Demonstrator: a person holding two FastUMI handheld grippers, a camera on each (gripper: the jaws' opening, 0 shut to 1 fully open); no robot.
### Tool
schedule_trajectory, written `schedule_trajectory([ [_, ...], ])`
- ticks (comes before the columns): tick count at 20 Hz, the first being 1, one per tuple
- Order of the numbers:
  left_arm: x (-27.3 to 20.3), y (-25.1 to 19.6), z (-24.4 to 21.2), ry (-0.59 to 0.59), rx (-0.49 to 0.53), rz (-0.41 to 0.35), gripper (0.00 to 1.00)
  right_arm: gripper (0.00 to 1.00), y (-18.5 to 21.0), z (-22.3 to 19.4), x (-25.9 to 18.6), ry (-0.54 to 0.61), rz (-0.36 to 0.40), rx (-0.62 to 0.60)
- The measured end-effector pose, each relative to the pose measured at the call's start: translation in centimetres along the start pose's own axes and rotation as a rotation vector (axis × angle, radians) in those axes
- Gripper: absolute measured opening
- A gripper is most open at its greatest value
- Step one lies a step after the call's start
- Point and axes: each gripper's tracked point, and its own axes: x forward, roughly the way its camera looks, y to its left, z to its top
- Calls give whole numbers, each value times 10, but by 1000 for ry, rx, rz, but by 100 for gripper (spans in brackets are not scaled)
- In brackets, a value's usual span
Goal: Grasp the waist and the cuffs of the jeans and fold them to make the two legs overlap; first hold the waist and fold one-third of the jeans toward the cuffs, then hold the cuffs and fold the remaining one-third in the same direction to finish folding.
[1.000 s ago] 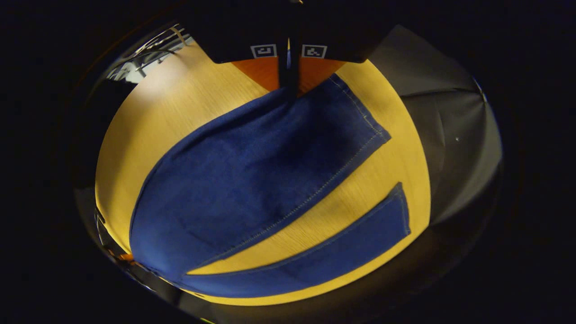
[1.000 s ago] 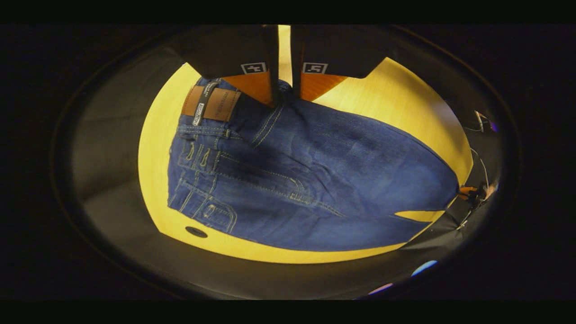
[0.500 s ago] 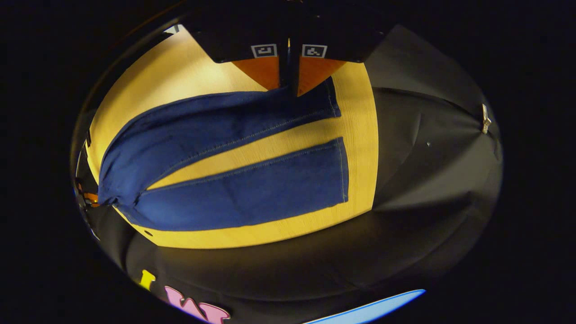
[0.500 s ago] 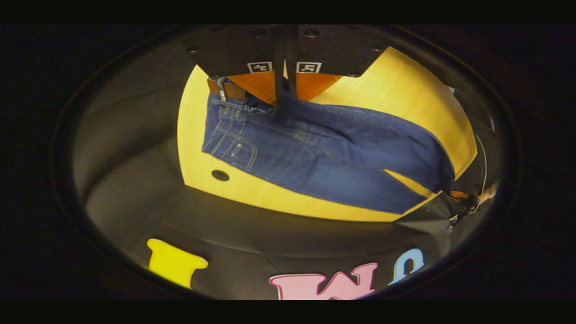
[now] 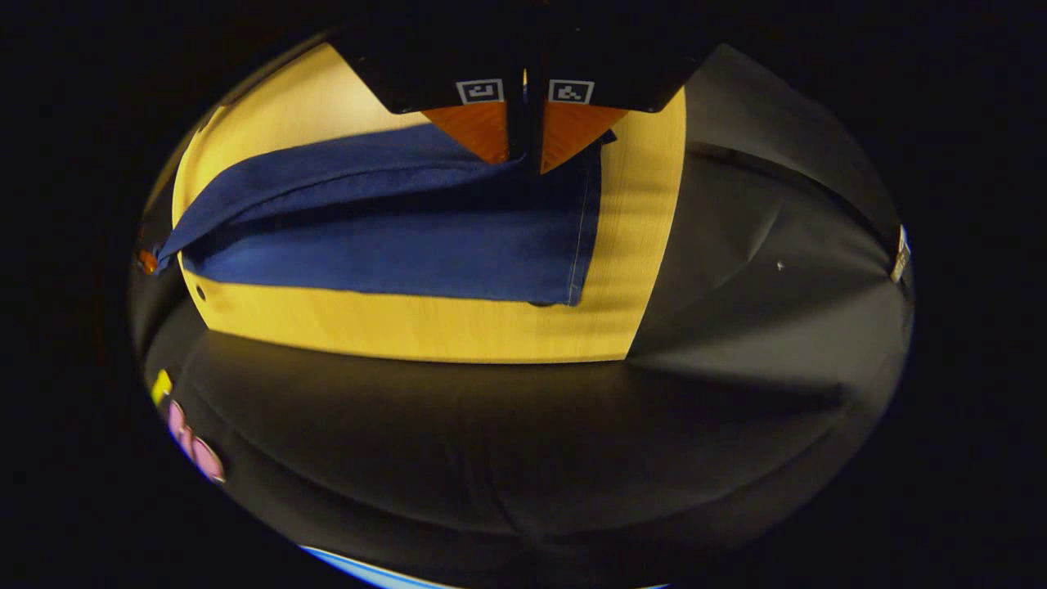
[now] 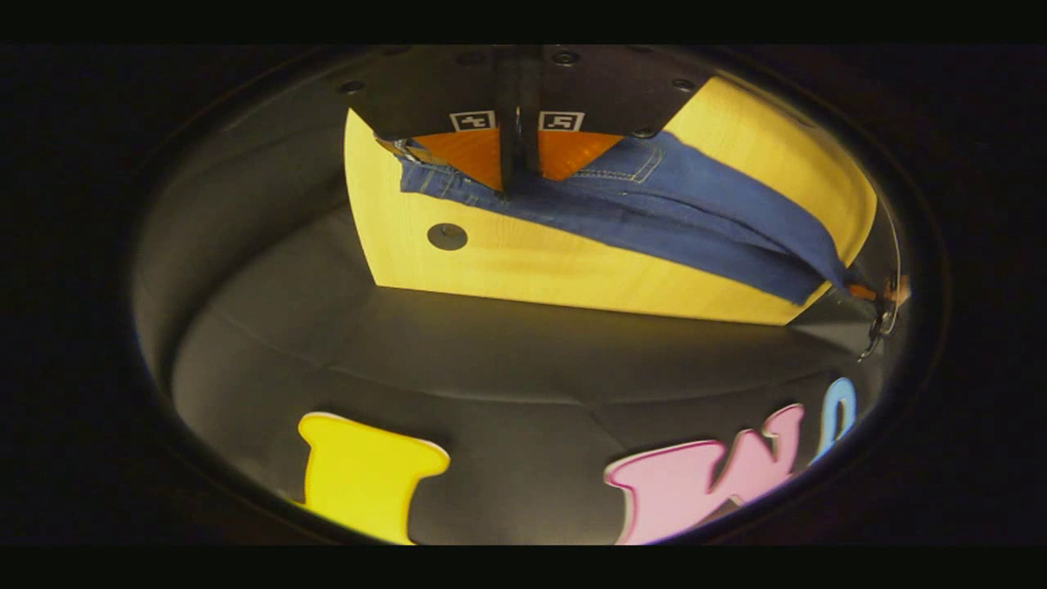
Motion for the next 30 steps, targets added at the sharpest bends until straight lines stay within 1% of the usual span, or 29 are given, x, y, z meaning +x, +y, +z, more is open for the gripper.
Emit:
schedule_trajectory([
  [1, 24, -6, 12, -25, -65, 7, 5, 4, -4, 0, 30, 21, -23, 20],
  [2, 36, -7, 18, -39, -106, 32, 6, 4, -3, -8, 49, 49, -32, 31],
  [3, 48, -8, 17, -36, -129, 60, 6, 0, -1, -15, 65, 70, -37, 34],
  [4, 54, -10, 17, -27, -143, 83, 6, 0, 2, -22, 75, 95, -47, 31],
  [5, 48, -15, 23, -35, -157, 91, 12, 0, 2, -28, 81, 113, -59, 29],
  [6, 37, -19, 36, -73, -181, 97, 16, 6, 3, -33, 88, 120, -62, 30],
  [7, 28, -26, 53, -131, -203, 88, 29, 11, 3, -32, 90, 115, -61, 42],
  [8, 9, -30, 80, -221, -218, 81, 43, 29, 6, -28, 92, 104, -41, 73],
  [9, -9, -36, 97, -279, -212, 78, 57, 46, 8, -21, 89, 90, -26, 103],
  [10, -25, -45, 108, -324, -197, 67, 67, 63, 12, -10, 84, 63, -6, 127],
  [12, -52, -65, 121, -405, -115, 47, 89, 98, 5, 6, 70, 11, -3, 132],
  [14, -73, -81, 125, -466, -9, 44, 90, 99, 0, 19, 55, -36, 0, 152],
  [16, -90, -98, 119, -515, 75, 37, 93, 99, -12, 32, 39, -80, -5, 219],
  [17, -96, -108, 112, -548, 110, 13, 94, 94, -24, 31, 24, -93, -22, 298],
  [18, -111, -120, 106, -585, 137, -16, 94, 98, -35, 19, 16, -81, -42, 382],
  [20, -133, -133, 98, -620, 136, -63, 96, 98, -52, -10, 12, -62, -76, 541],
  [22, -165, -160, 85, -638, 83, -132, 95, 98, -65, -49, 13, 2, -148, 716],
  [24, -186, -173, 74, -658, 58, -165, 96, 98, -72, -84, 24, 78, -192, 838],
  [26, -193, -168, 57, -641, 86, -141, 95, 98, -67, -96, 41, 124, -225, 936],
  [28, -192, -165, 46, -613, 112, -112, 95, 98, -70, -113, 52, 170, -262, 971],
  [30, -195, -160, 47, -604, 113, -86, 95, 98, -67, -123, 65, 219, -272, 1001],
])
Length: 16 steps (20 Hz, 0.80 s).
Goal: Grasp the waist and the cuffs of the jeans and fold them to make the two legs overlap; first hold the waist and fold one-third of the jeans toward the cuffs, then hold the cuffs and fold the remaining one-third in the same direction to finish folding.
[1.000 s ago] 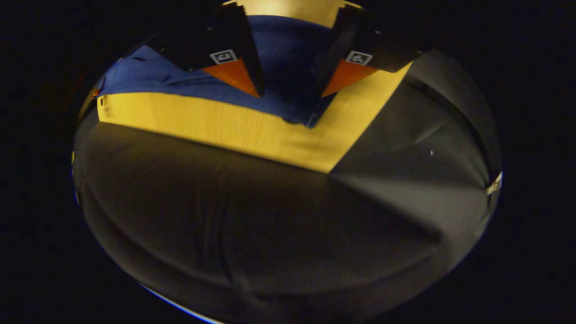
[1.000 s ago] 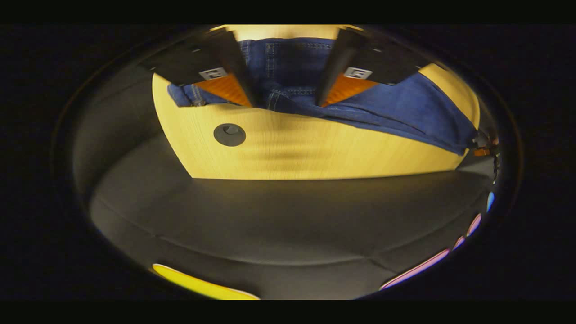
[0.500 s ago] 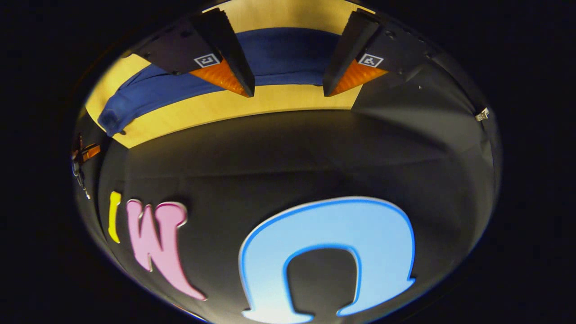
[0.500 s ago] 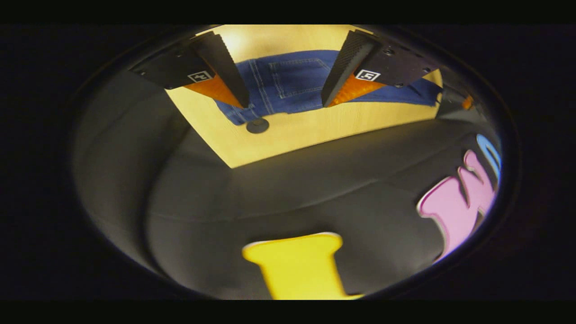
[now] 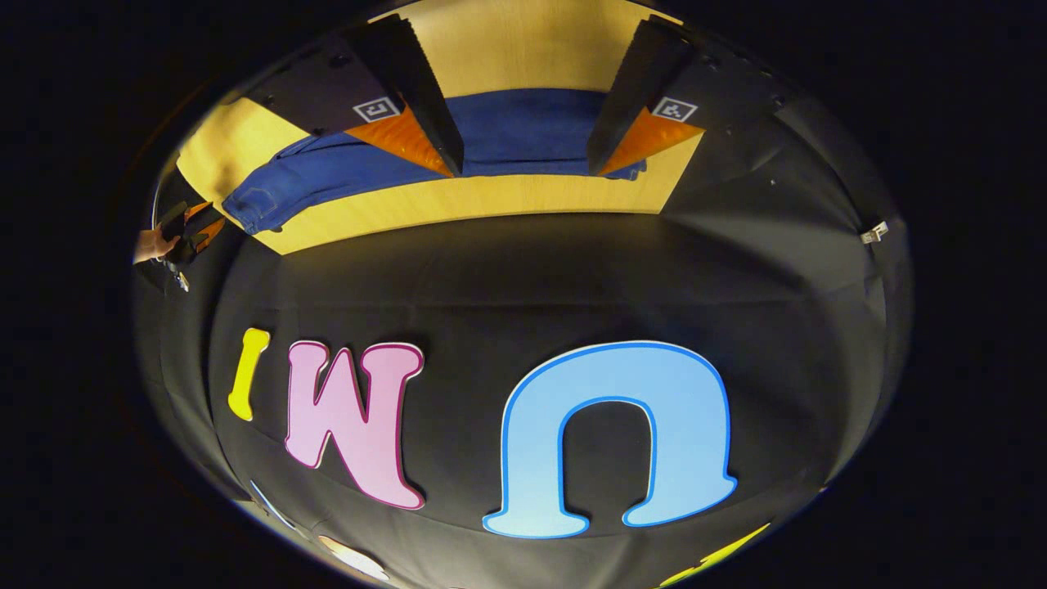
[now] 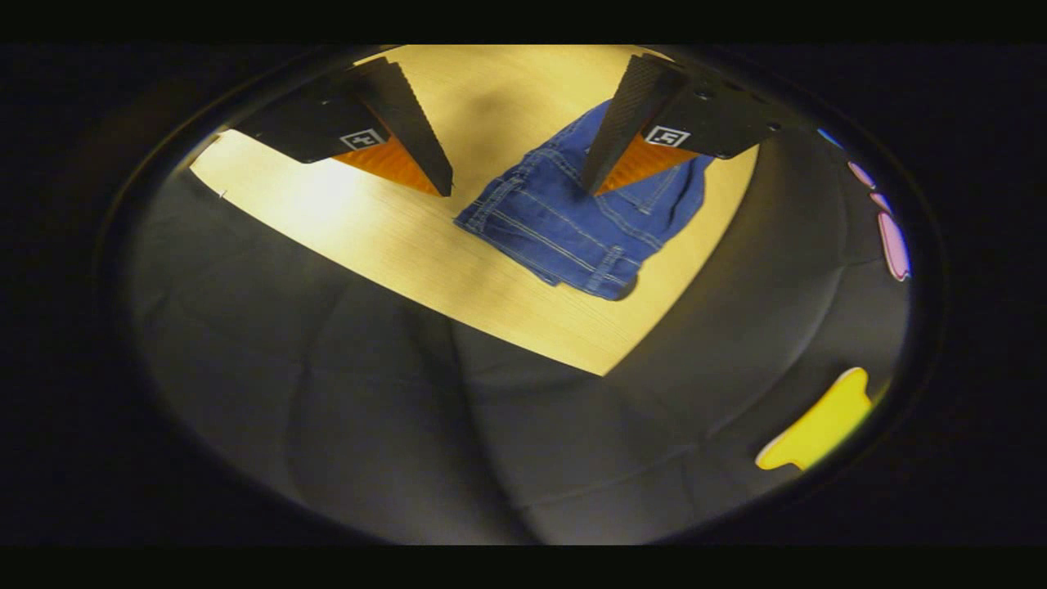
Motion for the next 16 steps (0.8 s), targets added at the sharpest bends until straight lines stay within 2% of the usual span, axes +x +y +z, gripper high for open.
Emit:
schedule_trajectory([
  [1, -2, 1, 0, 4, 1, 14, 95, 92, 3, 0, 7, 13, 4, 29],
  [3, -2, 3, 0, 14, -3, 40, 95, 92, 10, -1, 26, 38, 14, 84],
  [4, -2, 4, 0, 23, -1, 51, 95, 98, 14, 0, 31, 27, 12, 103],
  [6, 0, 3, -3, 39, 3, 71, 95, 91, 10, 7, 40, 12, 10, 128],
  [7, 0, 2, -5, 49, 5, 77, 95, 75, 7, 1, 49, 7, 10, 128],
  [9, 3, -8, -10, 71, 8, 79, 95, 48, 13, 7, 46, -7, 80, 150],
  [12, 3, -25, -9, 64, 5, 56, 95, 6, 11, 18, 33, -54, 119, 121],
  [14, -2, -22, -11, 63, -7, 43, 95, 11, 17, 21, 18, -130, 137, 20],
  [15, -8, -17, -12, 60, -12, 31, 96, 5, 22, 26, 8, -165, 148, -19],
  [16, -13, -8, -11, 52, -15, 27, 95, 11, 32, 29, -4, -203, 164, -46],
])
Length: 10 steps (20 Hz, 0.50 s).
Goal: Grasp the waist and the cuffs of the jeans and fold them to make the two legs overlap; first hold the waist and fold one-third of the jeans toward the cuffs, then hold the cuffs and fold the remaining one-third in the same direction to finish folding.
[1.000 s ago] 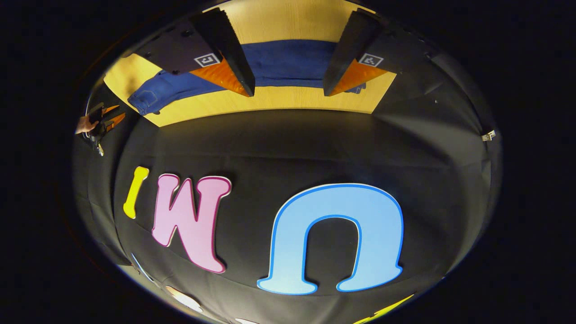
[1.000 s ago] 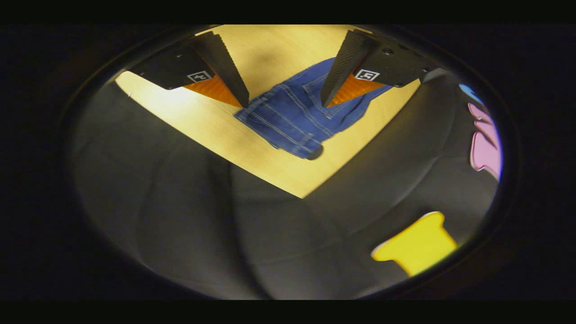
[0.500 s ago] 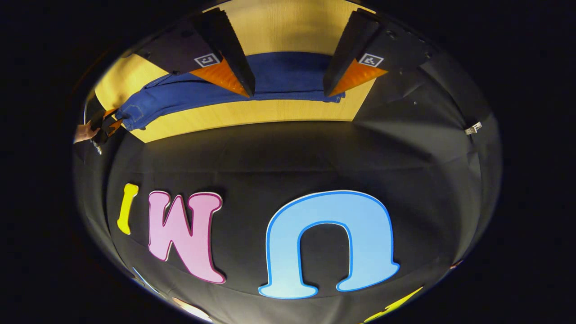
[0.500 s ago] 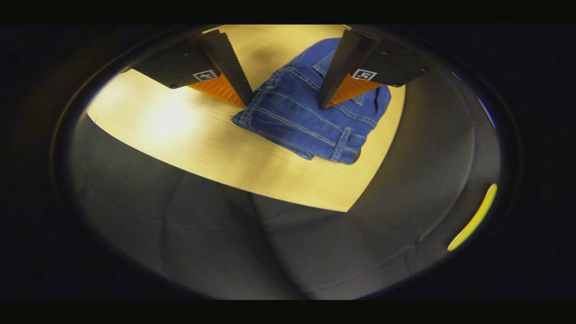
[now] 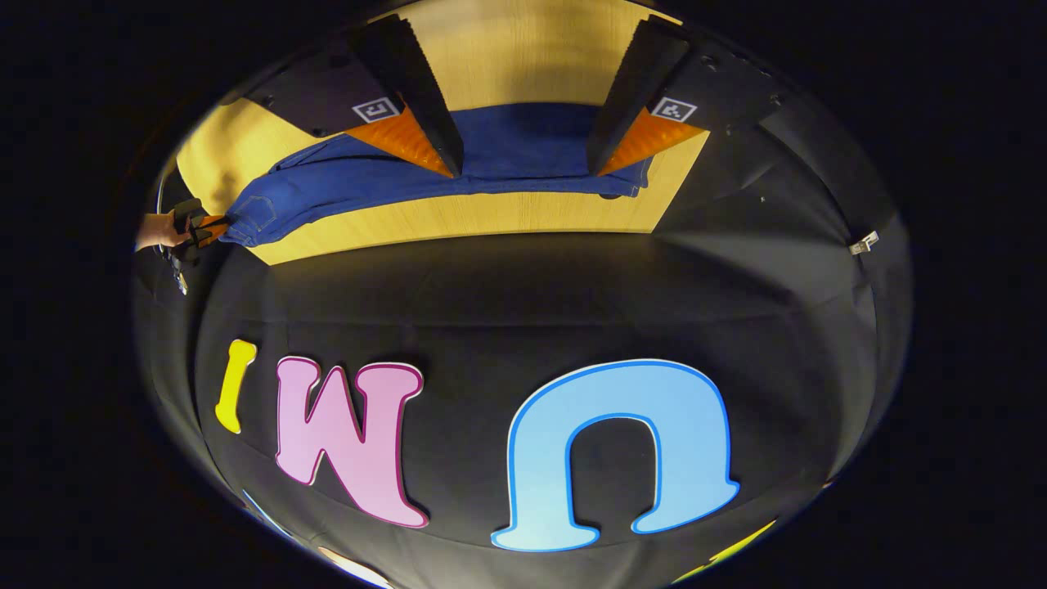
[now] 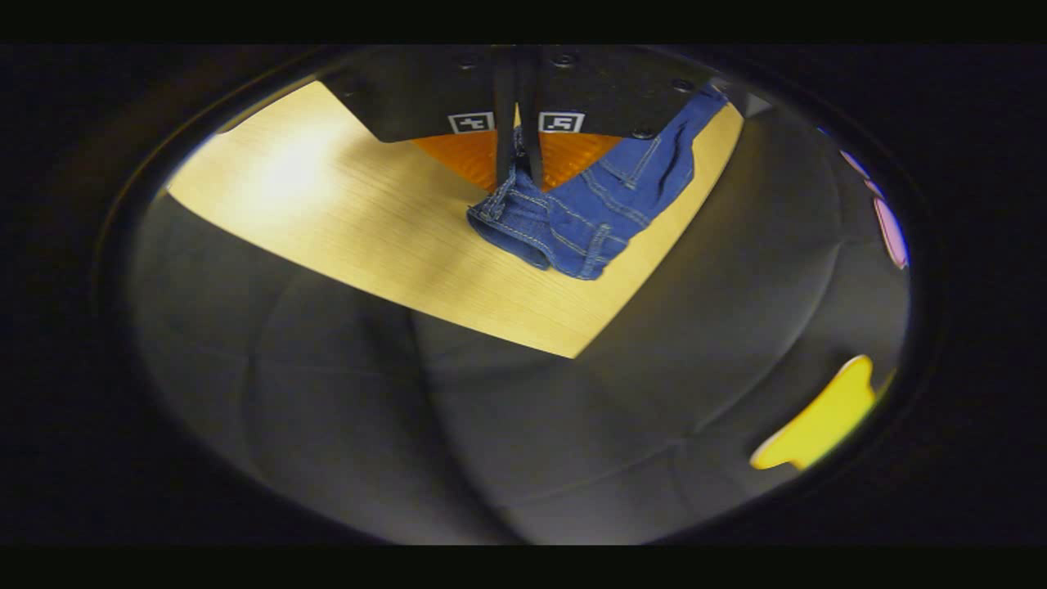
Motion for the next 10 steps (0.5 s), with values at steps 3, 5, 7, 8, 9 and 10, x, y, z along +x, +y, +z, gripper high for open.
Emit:
schedule_trajectory([
  [3, -21, 38, -7, 1, -8, 4, 95, 5, 39, 11, -31, -106, 25, -166],
  [5, -38, 63, -10, -14, -20, 7, 95, 5, 73, 14, -52, -182, 63, -271],
  [7, -50, 88, -17, -16, -24, 14, 95, 5, 105, 6, -76, -251, 107, -388],
  [8, -56, 100, -21, -17, -21, 24, 95, 5, 125, -2, -94, -303, 144, -448],
  [9, -61, 114, -25, -20, -19, 38, 95, 0, 139, -18, -114, -351, 188, -502],
  [10, -66, 124, -27, -27, -21, 46, 95, 0, 150, -35, -133, -376, 229, -538],
])
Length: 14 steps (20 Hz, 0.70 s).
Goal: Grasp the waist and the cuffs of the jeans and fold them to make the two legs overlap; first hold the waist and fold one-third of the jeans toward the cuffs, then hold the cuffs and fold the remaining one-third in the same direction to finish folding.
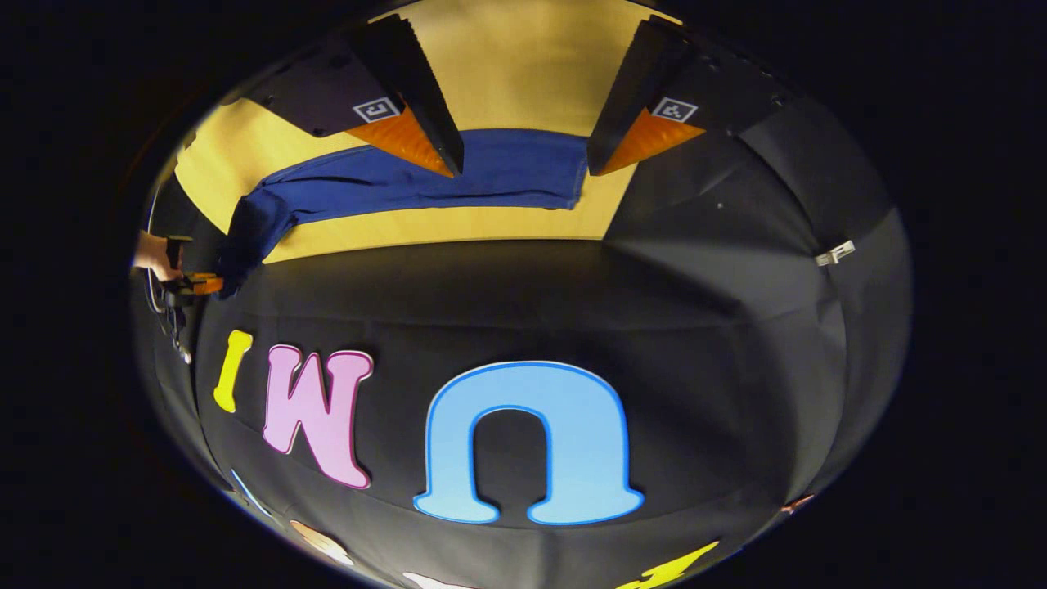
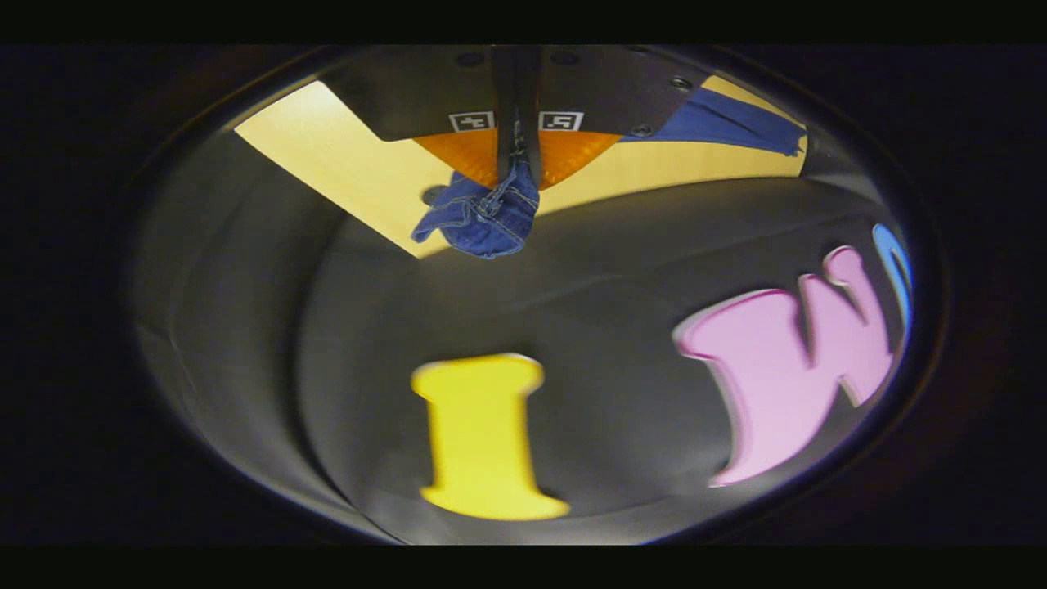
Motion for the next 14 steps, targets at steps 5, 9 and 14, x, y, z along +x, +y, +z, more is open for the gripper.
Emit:
schedule_trajectory([
  [5, -23, 39, -33, 38, -2, 23, 95, 5, 76, -55, -70, -44, 218, -198],
  [9, -35, 56, -63, 89, -11, 37, 93, 4, 111, -172, -102, 114, 386, -300],
  [14, -15, 56, -86, 180, -57, 28, 95, 0, 56, -291, -151, 284, 451, -433],
])
